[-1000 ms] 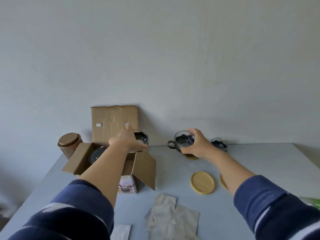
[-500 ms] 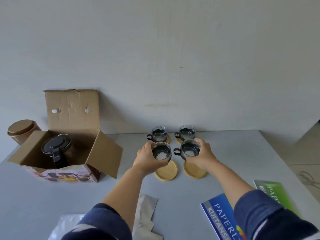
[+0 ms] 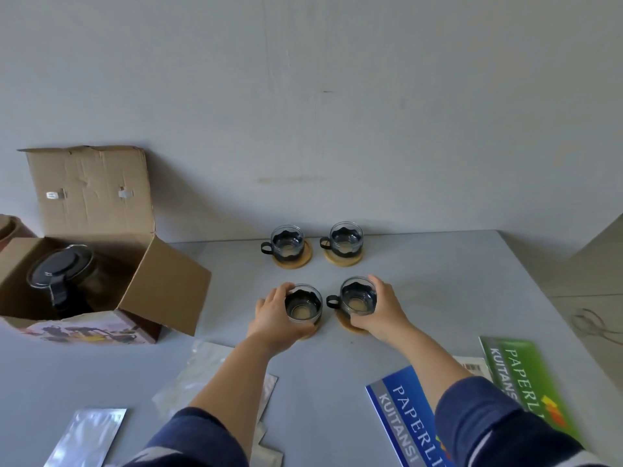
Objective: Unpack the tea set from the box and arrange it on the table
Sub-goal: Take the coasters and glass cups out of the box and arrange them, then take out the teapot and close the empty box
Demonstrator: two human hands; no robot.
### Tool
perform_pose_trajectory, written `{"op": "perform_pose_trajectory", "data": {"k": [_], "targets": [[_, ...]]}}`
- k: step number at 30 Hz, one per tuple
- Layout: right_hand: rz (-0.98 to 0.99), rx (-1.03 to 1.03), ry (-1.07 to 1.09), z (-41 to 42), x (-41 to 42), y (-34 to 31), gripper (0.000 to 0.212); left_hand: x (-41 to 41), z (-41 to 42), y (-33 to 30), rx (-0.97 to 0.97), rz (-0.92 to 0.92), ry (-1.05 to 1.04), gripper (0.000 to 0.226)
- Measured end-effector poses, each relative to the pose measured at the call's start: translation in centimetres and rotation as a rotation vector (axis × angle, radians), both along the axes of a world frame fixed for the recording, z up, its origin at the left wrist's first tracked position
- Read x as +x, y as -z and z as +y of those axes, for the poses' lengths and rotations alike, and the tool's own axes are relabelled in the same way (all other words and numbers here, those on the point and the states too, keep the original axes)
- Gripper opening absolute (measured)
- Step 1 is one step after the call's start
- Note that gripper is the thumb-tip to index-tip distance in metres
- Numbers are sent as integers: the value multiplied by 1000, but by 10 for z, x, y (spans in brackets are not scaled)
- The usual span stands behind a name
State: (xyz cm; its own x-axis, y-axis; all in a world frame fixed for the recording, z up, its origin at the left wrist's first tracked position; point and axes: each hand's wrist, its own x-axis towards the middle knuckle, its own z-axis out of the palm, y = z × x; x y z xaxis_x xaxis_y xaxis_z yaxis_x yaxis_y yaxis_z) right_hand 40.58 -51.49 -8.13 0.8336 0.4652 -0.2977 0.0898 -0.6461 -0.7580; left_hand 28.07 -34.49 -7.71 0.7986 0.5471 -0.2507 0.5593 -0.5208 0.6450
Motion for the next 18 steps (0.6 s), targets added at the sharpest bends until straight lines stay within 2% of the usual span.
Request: {"op": "perform_pose_trajectory", "data": {"k": [3, 8, 10, 15, 18], "targets": [[20, -52, -22, -1, 1, -4, 108, 0, -2, -1, 42, 43, 19, 88], [25, -215, -96, 3, 0, -29, 116, -8, 8, -15, 97, 68, 67, 111], [-17, -241, -140, 11, -3, -44, 111, -15, 21, -28, 124, 43, 47, 104], [-164, -311, -271, 55, -20, -81, 101, -47, 71, -68, 316, 5, -46, 71], [-221, -380, -391, 95, -40, -100, 89, -74, 111, -86, 402, -15, -105, 64]]}}
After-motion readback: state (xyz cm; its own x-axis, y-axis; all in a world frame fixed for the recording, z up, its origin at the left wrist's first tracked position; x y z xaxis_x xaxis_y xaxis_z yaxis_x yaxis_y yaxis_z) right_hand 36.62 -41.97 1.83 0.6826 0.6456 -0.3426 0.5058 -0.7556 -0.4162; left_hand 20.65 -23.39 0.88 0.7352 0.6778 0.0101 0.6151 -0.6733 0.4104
